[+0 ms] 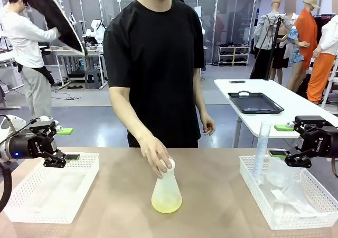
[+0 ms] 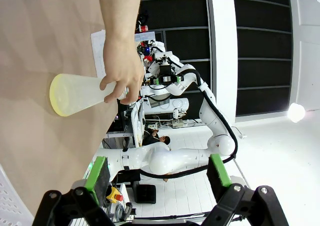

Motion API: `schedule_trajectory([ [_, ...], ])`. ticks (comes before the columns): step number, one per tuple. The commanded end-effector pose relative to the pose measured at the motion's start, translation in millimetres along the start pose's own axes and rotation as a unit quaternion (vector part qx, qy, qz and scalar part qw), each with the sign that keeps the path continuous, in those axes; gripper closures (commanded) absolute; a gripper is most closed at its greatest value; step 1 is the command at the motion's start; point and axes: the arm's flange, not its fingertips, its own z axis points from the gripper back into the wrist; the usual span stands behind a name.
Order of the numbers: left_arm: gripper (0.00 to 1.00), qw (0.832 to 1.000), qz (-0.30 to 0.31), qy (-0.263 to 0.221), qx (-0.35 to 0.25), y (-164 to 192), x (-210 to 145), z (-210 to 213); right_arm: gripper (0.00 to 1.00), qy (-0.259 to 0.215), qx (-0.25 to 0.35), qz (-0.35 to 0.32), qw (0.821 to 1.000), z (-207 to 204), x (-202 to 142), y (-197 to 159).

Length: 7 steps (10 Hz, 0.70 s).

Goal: Prepare the solutions needed for the experiment.
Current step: When the human places the Big flask in the center of the table, pick up the Big flask and place it in the left Organizing basket.

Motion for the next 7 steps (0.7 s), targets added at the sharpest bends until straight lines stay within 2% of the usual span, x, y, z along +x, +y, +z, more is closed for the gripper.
schedule_trajectory([
  [1,0.00,1.000,-0.002,-0.009,0.000,-1.5,1.4,-1.3,0.19,0.000,0.000,0.003,1.000,-0.1,-0.2,2.1],
  [7,0.00,1.000,0.000,0.000,0.000,0.0,0.0,0.0,0.19,0.000,0.000,0.003,1.000,-0.1,-0.2,2.1],
])
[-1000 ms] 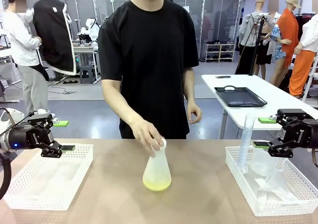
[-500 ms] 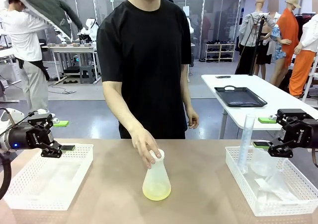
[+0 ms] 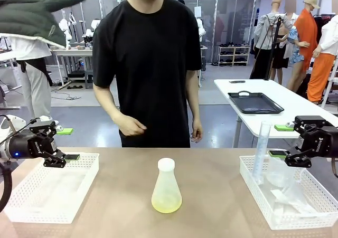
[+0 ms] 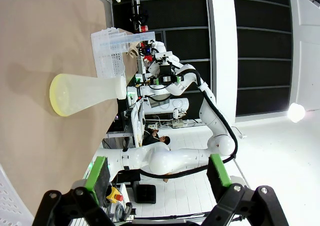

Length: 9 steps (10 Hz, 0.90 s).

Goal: Prepare the solutions needed for the experiment.
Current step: When the human places the Big flask in the center of the table, pick up the Big flask and place it in the left Organizing basket.

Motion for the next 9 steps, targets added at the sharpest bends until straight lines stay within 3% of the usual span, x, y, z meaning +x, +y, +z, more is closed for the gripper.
schedule_trajectory([
  [1,0.00,1.000,0.007,0.011,-0.004,-0.7,1.1,-3.0,0.19,0.000,0.000,0.003,1.000,-0.1,-0.2,2.1],
  [3,0.00,1.000,-0.012,0.010,-0.006,-4.6,5.7,-8.3,0.19,0.000,0.000,0.003,1.000,-0.1,-0.2,2.1],
  [5,0.00,0.987,-0.155,0.030,0.034,-21.5,14.2,-37.2,0.19,0.000,0.000,0.003,1.000,-0.1,-0.2,2.1],
  [7,0.00,0.974,-0.221,0.051,0.023,-24.9,38.5,-72.2,0.19,0.000,0.000,0.003,1.000,-0.1,-0.2,2.1],
  [8,0.00,0.954,-0.284,0.084,0.036,-24.4,47.6,-95.6,0.19,0.000,0.000,0.003,1.000,-0.1,-0.2,2.1],
  [9,0.00,0.924,-0.354,0.122,0.078,-22.3,52.3,-122.7,0.19,0.000,0.000,0.003,1.000,-0.1,-0.2,2.1],
])
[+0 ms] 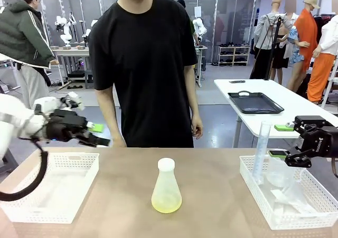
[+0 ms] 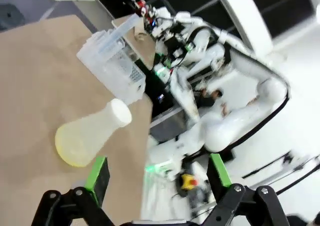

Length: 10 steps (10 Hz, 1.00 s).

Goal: Prepare the solutions needed for the experiment.
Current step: When the human places the Big flask in the center of the table, pick up the Big flask and place it in the left Organizing basket.

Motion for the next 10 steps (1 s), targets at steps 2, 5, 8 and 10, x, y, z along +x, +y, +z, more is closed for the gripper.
schedule_trajectory([
  [2,0.00,0.994,-0.103,0.021,0.030,26.6,25.9,-58.9,0.19,0.000,0.000,0.003,1.000,0.0,-0.1,2.1],
  [5,0.00,0.996,-0.088,0.021,0.027,42.4,39.8,-62.9,0.19,0.000,0.000,0.003,1.000,0.0,-0.1,2.1],
  [8,0.00,0.993,-0.107,0.041,0.033,33.7,32.3,-71.1,0.19,0.000,0.000,0.003,1.000,0.0,-0.1,2.1],
  [10,0.00,0.993,-0.107,0.041,0.033,33.7,32.3,-71.1,0.19,0.000,0.000,0.003,1.000,0.0,-0.1,2.1],
])
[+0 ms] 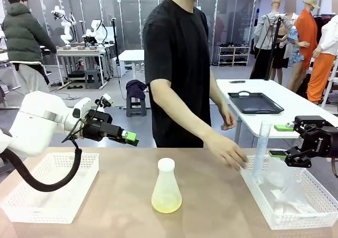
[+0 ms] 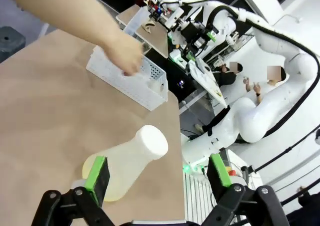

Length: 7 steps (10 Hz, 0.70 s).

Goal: Prepare the solutions needed for the experiment.
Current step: When the human places the Big flask in the center of the table, pick up the Big flask and place it in the left Organizing basket.

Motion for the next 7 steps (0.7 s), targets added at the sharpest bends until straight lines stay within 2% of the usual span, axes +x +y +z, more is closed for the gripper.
schedule_trajectory([
  [1,0.00,1.000,-0.014,0.007,0.013,-1.6,0.2,-1.1,0.19,0.000,0.000,0.003,1.000,0.3,0.0,2.2],
  [2,0.00,1.000,0.000,0.000,0.000,0.0,0.0,0.0,0.19,0.000,0.000,0.003,1.000,0.3,0.0,2.2],
  [3,0.00,0.994,-0.110,-0.017,-0.005,30.5,25.4,-9.0,0.19,0.000,0.000,0.003,1.000,0.3,0.0,2.2],
  [5,0.00,0.968,-0.248,0.029,-0.019,73.9,45.2,-28.9,0.19,0.000,0.000,0.003,1.000,0.3,0.0,2.2],
  [6,0.00,0.956,-0.290,0.024,-0.047,86.7,50.3,-33.0,0.19,0.000,0.000,0.003,1.000,0.3,0.0,2.2],
  [7,0.00,0.950,-0.303,0.018,-0.074,99.9,55.0,-34.3,0.19,0.000,0.000,0.003,1.000,0.3,0.0,2.2],
])
